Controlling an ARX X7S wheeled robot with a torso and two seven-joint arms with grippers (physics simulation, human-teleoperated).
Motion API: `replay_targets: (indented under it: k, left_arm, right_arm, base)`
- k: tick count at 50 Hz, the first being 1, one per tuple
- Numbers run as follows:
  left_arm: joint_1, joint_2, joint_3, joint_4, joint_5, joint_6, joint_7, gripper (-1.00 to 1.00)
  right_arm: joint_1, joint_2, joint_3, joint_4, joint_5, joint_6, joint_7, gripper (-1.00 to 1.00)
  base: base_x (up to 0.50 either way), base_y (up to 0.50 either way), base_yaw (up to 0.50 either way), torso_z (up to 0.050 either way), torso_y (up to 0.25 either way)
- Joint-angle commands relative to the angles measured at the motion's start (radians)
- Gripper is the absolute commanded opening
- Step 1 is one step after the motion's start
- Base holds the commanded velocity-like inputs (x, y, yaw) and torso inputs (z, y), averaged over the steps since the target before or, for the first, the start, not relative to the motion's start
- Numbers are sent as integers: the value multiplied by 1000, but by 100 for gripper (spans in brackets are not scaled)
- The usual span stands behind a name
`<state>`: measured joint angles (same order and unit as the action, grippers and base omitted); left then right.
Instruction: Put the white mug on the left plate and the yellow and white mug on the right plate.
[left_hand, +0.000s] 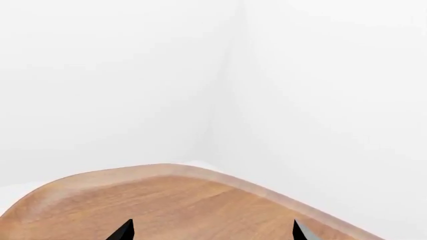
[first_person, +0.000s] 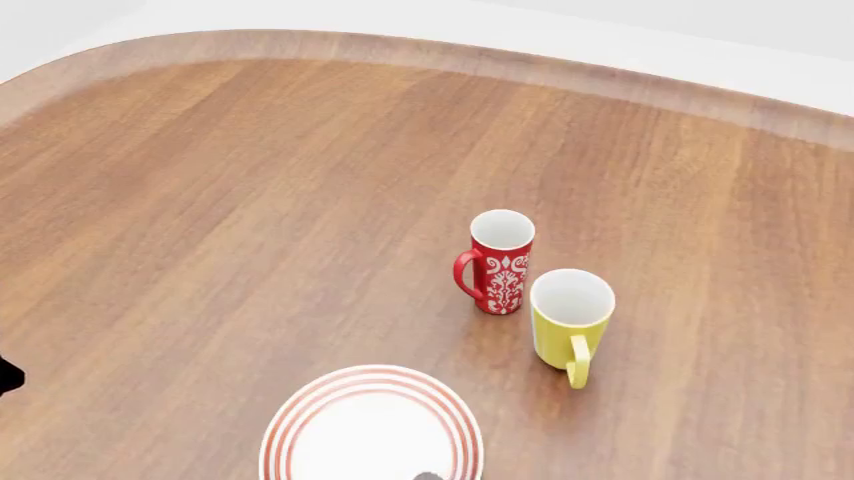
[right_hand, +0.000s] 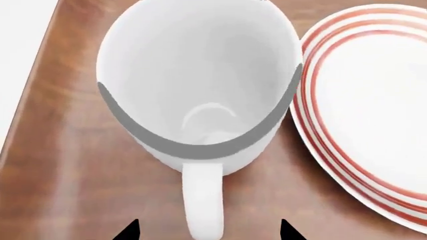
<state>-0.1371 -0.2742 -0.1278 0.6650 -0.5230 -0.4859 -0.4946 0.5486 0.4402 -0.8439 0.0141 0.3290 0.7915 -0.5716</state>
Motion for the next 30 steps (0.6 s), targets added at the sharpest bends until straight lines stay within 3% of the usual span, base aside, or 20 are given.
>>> replay_targets:
  k: [1, 13, 14, 30]
  left_arm:
    - [0, -4, -2, 6, -9, -3, -9, 100]
    - [2, -10, -8, 12, -20, -3, -15, 100]
    - [2, -10, -8, 13, -21, -4, -16, 100]
    - [-2, -14, -1, 3, -22, 5, -19, 100]
  right_arm:
    - [-4, -17, -30, 47, -12, -24, -14, 100]
    - [3, -36, -45, 100, -17, -49, -29, 100]
    - [3, -37, -41, 97, -16, -46, -24, -100]
    - [8, 4, -49, -62, -41, -27, 22, -100]
  base:
    - [0, 0, 0, 0, 0]
    - [0, 0, 0, 0, 0]
    - [0, 0, 0, 0, 0]
    - [0, 0, 0, 0, 0]
